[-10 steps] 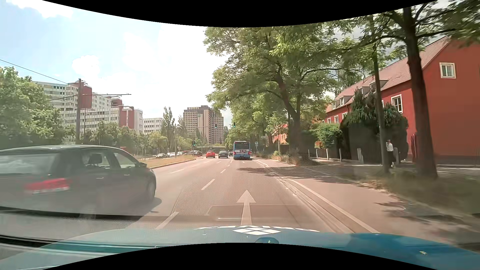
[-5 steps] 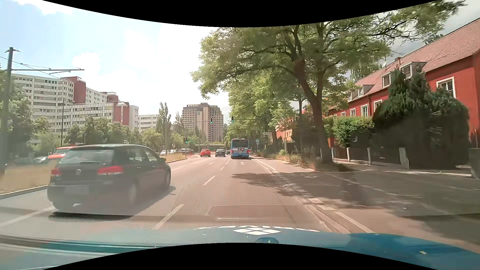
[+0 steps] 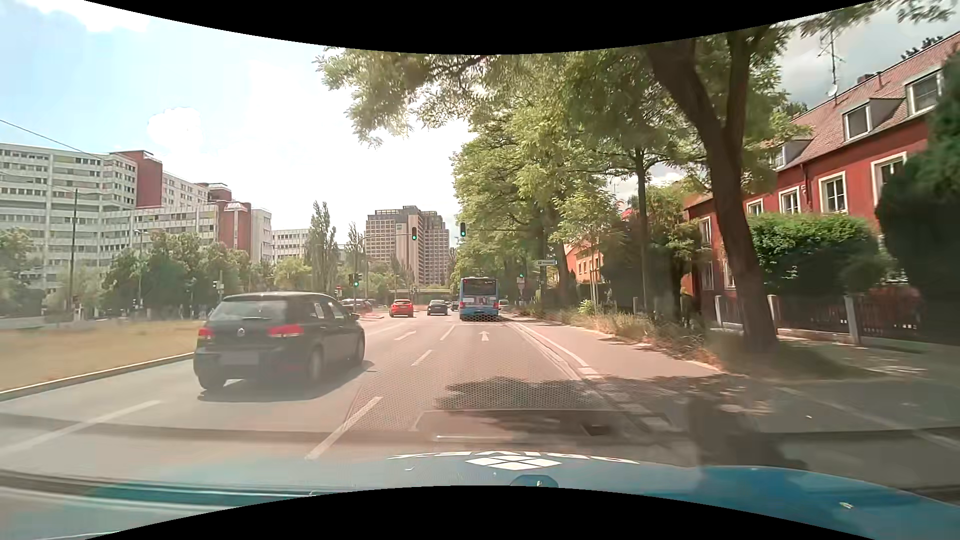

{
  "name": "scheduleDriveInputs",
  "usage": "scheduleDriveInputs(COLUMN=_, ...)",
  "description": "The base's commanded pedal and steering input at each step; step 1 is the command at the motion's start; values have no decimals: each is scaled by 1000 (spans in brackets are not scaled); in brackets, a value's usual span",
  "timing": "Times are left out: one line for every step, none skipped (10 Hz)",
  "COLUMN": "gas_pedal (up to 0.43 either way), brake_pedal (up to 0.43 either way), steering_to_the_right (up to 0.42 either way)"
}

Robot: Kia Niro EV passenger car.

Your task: Follow the waypoints while adhering to traffic rules and regulations

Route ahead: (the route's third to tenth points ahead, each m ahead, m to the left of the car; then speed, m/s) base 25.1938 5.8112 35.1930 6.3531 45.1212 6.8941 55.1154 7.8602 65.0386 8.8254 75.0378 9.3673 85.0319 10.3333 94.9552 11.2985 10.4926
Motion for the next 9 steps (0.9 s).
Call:
scheduleDriveInputs(gas_pedal=150, brake_pedal=0, steering_to_the_right=-13)
scheduleDriveInputs(gas_pedal=150, brake_pedal=0, steering_to_the_right=-13)
scheduleDriveInputs(gas_pedal=150, brake_pedal=0, steering_to_the_right=-13)
scheduleDriveInputs(gas_pedal=150, brake_pedal=0, steering_to_the_right=-13)
scheduleDriveInputs(gas_pedal=150, brake_pedal=0, steering_to_the_right=-11)
scheduleDriveInputs(gas_pedal=150, brake_pedal=0, steering_to_the_right=-10)
scheduleDriveInputs(gas_pedal=150, brake_pedal=0, steering_to_the_right=-10)
scheduleDriveInputs(gas_pedal=150, brake_pedal=0, steering_to_the_right=-10)
scheduleDriveInputs(gas_pedal=150, brake_pedal=0, steering_to_the_right=-10)
